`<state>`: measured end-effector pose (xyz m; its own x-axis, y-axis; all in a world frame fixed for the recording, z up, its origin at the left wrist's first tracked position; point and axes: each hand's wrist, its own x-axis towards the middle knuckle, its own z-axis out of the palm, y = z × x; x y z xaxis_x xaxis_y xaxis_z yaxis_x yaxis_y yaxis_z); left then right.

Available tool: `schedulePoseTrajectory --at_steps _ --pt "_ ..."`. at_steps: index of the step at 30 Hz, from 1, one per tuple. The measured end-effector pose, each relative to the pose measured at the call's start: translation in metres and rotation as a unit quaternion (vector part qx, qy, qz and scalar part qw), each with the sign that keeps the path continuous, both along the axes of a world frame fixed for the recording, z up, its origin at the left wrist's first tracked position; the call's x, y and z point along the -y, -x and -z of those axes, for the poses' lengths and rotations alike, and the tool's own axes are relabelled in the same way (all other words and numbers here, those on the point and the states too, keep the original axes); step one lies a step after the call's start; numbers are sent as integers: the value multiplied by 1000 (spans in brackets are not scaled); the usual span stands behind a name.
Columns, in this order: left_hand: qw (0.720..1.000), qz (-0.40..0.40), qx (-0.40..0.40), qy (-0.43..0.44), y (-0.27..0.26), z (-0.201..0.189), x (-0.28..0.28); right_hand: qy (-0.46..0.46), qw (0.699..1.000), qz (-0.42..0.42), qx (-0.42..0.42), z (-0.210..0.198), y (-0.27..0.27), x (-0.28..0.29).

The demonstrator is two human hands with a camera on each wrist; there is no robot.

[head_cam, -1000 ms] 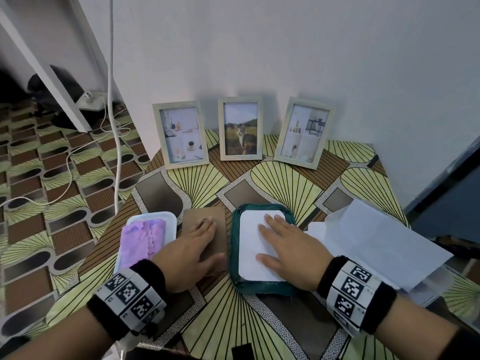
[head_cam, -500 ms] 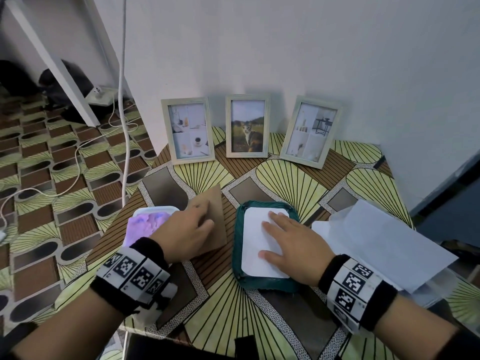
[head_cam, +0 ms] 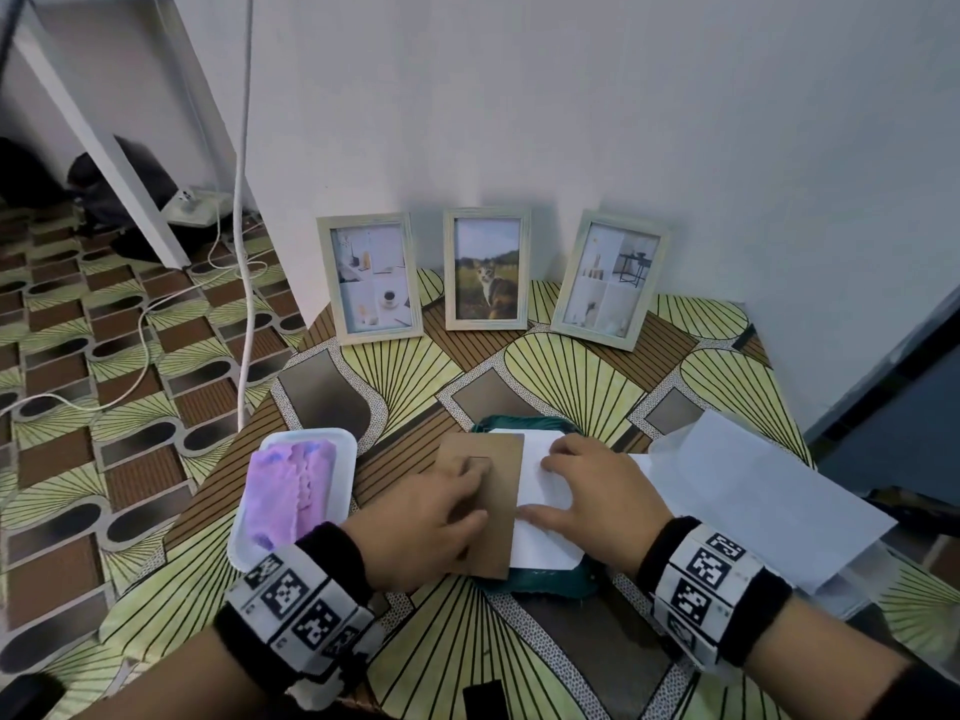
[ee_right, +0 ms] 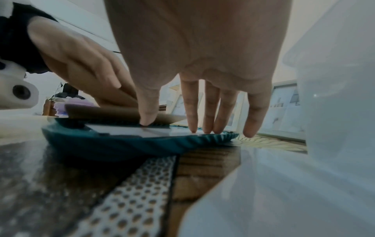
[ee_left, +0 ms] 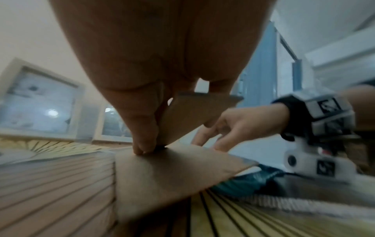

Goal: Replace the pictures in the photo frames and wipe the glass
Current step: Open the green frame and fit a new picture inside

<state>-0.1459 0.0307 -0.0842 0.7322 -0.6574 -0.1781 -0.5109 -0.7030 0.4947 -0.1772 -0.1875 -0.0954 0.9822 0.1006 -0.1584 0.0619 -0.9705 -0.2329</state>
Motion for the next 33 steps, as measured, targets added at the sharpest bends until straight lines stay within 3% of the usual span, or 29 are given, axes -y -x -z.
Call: schedulePoseTrajectory --at_steps 6,12,17,33 --pt "992 27 26 -125 6 8 15 -55 998 -8 -22 3 1 16" --pt "978 132 88 -133 -15 -2 -3 -51 998 -24 -17 6 7 19" --pt "959 209 70 -177 -28 -1 -36 -67 998 -7 -6 10 12 19" --pt "985 119 74 -99 9 26 -5 -85 996 8 6 9 15 24"
